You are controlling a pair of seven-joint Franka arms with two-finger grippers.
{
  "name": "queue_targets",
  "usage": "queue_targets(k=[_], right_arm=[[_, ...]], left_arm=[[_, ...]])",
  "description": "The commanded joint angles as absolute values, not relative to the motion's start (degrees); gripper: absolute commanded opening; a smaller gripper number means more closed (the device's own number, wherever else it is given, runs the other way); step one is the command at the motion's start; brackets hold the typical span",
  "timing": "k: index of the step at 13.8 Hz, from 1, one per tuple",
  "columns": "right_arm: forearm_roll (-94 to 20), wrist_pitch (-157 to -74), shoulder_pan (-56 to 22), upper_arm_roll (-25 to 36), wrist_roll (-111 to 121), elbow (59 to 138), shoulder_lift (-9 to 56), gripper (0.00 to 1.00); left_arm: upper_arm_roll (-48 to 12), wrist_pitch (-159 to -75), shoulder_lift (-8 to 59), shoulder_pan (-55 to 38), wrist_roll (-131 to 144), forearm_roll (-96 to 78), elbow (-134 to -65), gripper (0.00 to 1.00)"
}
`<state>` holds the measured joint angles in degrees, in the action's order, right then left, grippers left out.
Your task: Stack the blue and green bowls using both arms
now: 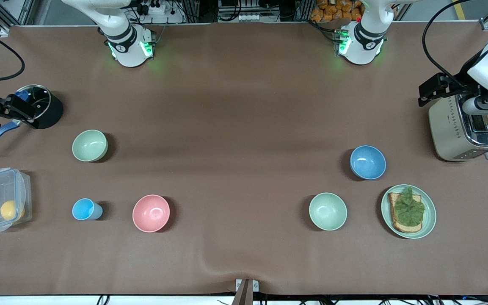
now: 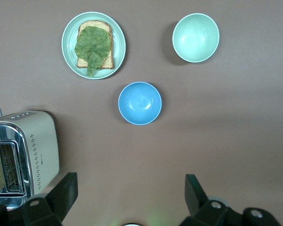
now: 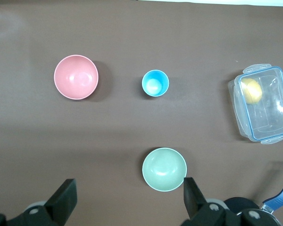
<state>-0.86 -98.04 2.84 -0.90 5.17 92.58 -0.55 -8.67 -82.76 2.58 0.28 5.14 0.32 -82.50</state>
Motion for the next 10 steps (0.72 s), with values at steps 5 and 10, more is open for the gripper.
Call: queue_targets(k=[5,10], right_arm=[[0.2,-96.9,2.6,-1.3,4.7,91.4,0.4,1.0],[0.3,-96.9,3.2,-1.2,4.7,91.5,1.4,1.0]], left_arm=[[-8.8,-82.4,2.5,0.5,5.9,-0.9,-81.8,1.0],[-8.9,-82.4,2.6,0.5,6.5,-0.9,-81.8,1.0]])
